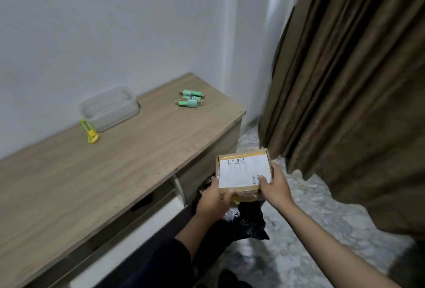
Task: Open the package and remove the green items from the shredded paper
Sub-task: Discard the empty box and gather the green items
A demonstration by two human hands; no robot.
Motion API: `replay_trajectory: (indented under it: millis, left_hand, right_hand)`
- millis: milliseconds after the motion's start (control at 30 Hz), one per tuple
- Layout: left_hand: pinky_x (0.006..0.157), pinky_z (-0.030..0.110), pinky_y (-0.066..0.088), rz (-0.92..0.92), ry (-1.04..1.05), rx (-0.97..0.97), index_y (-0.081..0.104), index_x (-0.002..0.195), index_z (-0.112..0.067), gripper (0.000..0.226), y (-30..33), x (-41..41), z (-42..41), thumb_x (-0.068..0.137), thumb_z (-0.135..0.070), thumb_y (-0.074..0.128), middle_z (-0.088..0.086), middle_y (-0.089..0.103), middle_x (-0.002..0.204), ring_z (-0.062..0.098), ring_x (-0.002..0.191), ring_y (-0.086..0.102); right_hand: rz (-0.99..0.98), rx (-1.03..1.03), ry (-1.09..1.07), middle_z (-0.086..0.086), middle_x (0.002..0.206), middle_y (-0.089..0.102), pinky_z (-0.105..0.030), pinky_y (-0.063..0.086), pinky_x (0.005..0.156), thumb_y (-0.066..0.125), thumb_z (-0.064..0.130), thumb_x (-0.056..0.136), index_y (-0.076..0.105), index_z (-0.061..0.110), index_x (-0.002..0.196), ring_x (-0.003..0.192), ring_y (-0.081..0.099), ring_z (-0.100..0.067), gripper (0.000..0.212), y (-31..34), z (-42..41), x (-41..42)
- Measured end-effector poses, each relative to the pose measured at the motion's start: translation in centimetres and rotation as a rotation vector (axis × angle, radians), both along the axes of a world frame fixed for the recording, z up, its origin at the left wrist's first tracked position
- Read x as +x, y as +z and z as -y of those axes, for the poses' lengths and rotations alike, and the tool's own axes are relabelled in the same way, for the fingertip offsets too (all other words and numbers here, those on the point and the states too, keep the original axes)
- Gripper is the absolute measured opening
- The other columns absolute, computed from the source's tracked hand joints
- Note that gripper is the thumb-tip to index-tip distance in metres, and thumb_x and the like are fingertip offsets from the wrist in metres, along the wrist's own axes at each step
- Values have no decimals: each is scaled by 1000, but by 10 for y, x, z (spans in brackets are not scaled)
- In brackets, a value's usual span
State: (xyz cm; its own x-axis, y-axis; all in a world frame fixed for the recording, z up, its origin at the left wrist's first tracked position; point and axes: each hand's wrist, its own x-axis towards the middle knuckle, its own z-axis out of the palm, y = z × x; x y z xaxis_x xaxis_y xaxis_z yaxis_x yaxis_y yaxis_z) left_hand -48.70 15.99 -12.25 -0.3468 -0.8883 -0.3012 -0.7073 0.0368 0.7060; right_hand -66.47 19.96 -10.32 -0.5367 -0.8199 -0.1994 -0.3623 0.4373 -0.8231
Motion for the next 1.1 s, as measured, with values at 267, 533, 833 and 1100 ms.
replay_trajectory:
  millis: [267, 533, 833, 1100]
  left_hand:
    - [113, 33, 22, 60, 22, -144, 28, 146, -7, 65, 22, 6, 41, 95, -47, 39, 11, 29, 154, 24, 143, 25]
    - [95, 21, 33, -100, 372, -584, 61, 113, -7, 42, 73, 81, 126, 84, -35, 51, 14, 59, 117, 28, 113, 54]
    - [115, 48, 16, 48, 871, -478, 21, 144, 2, 97, 66, 211, 262, 76, -47, 71, 31, 16, 151, 43, 141, 15]
    - [115, 34, 22, -181, 1012, -548, 37, 140, -5, 72, 37, 234, 291, 83, -39, 66, 15, 32, 151, 26, 142, 26]
  right_hand:
    - [-83, 207, 139, -11, 148, 30, -52, 29, 111, 54, 30, 87, 35, 16, 138, 134, 34, -30, 56, 2, 58, 7]
    - [-149, -106, 314, -9, 135, 41, -27, 34, 102, 57, 22, 87, 47, 16, 129, 122, 46, -23, 44, 60, 170, 53]
    - [-451, 26, 506, -8, 137, 39, -46, 31, 108, 73, 45, 61, 33, 35, 137, 128, 38, -33, 87, 71, 335, 85]
    - [-589, 183, 633, -10, 130, 45, -42, 39, 98, 69, 57, 68, 25, 46, 139, 119, 40, -39, 85, 34, 374, 74]
